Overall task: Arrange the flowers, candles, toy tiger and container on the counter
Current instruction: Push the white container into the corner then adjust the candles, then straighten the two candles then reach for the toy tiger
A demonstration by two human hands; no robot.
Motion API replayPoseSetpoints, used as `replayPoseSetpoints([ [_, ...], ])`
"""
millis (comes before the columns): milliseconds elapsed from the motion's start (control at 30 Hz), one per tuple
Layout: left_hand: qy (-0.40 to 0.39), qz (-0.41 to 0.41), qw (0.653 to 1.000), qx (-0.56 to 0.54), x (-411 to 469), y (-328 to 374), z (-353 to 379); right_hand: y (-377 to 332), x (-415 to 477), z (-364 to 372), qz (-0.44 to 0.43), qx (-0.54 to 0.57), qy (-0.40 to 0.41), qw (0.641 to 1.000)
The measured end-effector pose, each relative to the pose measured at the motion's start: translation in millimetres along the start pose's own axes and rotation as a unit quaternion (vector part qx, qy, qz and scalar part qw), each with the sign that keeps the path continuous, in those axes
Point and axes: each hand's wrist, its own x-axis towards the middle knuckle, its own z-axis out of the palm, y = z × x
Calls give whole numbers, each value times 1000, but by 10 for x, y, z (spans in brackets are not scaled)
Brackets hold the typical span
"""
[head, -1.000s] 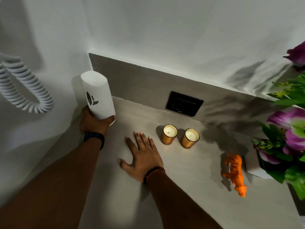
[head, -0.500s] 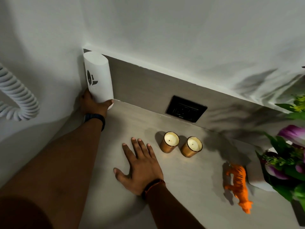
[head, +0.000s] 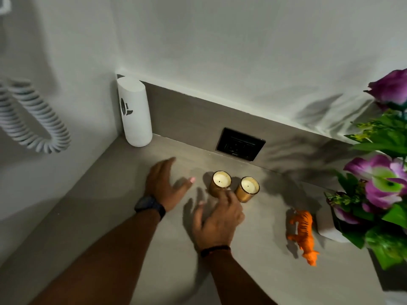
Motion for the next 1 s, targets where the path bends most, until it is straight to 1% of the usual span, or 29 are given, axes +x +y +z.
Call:
replayPoseSetpoints([
  [67, -81, 50, 995, 21, -158, 119, 123, 161, 97, -148, 142, 7, 81, 986],
  [100, -102, 67, 992, 38, -212, 194, 190, 253, 176, -213, 194, 14, 101, 976],
  [133, -114, 76, 989, 55, -249, 279, 258, 348, 259, -262, 233, 29, 98, 967],
  [167, -118, 80, 988, 65, -272, 352, 318, 439, 332, -287, 266, 49, 71, 960],
  [233, -103, 83, 989, 61, -288, 479, 438, 612, 451, -306, 312, 85, -19, 946],
  [267, -88, 80, 991, 54, -283, 524, 488, 686, 493, -290, 316, 89, -53, 943],
  [333, -51, 76, 995, 46, -246, 570, 559, 795, 561, -237, 289, 82, -92, 949],
  [433, -25, 78, 996, 46, -139, 571, 601, 879, 663, -145, 245, 78, -113, 960],
  [533, -20, 56, 998, 34, 39, 542, 602, 929, 794, -60, 244, 75, -115, 960],
  [667, -33, 17, 999, 20, 366, 511, 629, 987, 1009, 49, 252, 88, -105, 958],
  [833, -32, 14, 999, -8, 689, 496, 673, 1053, 1241, 194, 247, 90, -94, 960],
  [1000, -32, 9, 999, -22, 759, 469, 734, 1083, 1310, 265, 250, 93, -94, 959],
])
